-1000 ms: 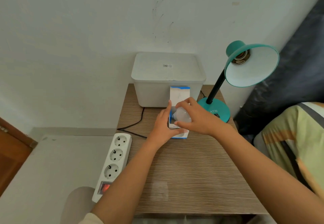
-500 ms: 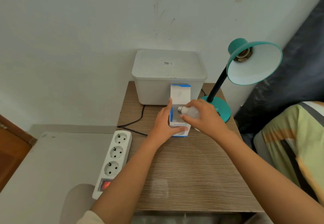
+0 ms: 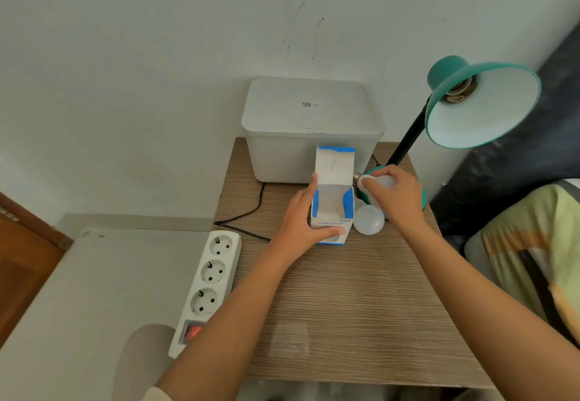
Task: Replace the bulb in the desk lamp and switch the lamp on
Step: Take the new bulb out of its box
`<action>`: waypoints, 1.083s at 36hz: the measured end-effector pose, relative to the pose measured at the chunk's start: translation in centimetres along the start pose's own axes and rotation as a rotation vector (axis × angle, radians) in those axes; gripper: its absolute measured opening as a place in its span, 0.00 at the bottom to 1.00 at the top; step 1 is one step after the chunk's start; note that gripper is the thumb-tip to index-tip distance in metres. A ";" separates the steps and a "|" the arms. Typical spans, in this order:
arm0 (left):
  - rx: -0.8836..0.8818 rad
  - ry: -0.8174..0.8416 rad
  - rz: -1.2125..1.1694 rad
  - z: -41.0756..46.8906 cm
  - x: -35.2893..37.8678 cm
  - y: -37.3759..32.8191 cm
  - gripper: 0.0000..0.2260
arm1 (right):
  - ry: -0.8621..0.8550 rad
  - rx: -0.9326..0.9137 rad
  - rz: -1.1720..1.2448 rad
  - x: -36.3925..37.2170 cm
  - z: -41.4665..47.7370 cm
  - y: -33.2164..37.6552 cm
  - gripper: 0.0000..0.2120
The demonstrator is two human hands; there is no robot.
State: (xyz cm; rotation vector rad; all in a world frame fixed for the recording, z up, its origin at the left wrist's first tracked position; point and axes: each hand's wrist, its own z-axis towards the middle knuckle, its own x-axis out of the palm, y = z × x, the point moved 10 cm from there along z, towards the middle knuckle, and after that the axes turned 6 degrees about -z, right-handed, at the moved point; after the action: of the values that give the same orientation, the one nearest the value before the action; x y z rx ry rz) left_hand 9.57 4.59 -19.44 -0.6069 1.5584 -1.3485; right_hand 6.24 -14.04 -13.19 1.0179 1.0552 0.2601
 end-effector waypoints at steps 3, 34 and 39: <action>0.006 0.014 0.002 -0.2 0.2 0.0 0.48 | 0.024 0.024 0.005 1.1 0.8 -0.2 0.09; 0.014 -0.059 0.132 -0.7 0.0 -1.1 0.44 | -0.060 -0.246 -0.238 0.9 -3.7 1.6 0.17; 0.022 -0.039 0.189 -0.8 0.0 -1.5 0.44 | -0.066 -0.208 -0.230 1.3 -3.8 1.3 0.17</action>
State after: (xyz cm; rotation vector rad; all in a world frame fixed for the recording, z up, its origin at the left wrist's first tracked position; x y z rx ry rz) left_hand 8.53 4.56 -18.09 -0.4577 1.5271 -1.2025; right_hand 4.19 -10.33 -13.32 0.7075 1.0509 0.1438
